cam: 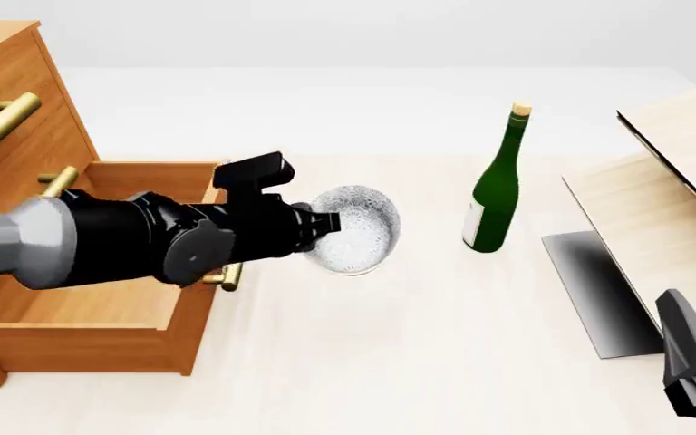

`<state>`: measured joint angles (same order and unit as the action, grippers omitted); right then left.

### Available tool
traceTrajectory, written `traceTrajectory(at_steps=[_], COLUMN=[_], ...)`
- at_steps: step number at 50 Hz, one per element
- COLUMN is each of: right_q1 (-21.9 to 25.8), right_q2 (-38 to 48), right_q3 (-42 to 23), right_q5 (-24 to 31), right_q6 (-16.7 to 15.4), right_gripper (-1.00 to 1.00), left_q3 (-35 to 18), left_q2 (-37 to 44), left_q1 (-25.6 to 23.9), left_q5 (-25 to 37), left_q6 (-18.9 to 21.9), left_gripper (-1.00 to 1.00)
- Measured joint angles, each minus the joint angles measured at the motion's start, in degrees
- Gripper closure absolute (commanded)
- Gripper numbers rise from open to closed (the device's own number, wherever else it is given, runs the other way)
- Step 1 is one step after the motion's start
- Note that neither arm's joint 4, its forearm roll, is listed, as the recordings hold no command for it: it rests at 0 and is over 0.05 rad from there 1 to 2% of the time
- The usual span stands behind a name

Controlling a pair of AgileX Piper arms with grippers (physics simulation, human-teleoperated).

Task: Put the bowl in the bottom drawer of the cabinet and close it.

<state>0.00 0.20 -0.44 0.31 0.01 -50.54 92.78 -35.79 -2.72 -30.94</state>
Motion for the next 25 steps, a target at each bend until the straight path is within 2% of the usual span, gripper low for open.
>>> traceTrajectory(at_steps=[25], right_q1=[0.0], right_q2=[0.0], right_q3=[0.0], right_q5=[0.0], right_q6=[0.0], right_gripper=[-1.00], left_q3=[2.8], left_q2=[-10.5], left_q1=[1.1], left_q5=[6.2], left_q6=[4.4], left_gripper=[1.00])
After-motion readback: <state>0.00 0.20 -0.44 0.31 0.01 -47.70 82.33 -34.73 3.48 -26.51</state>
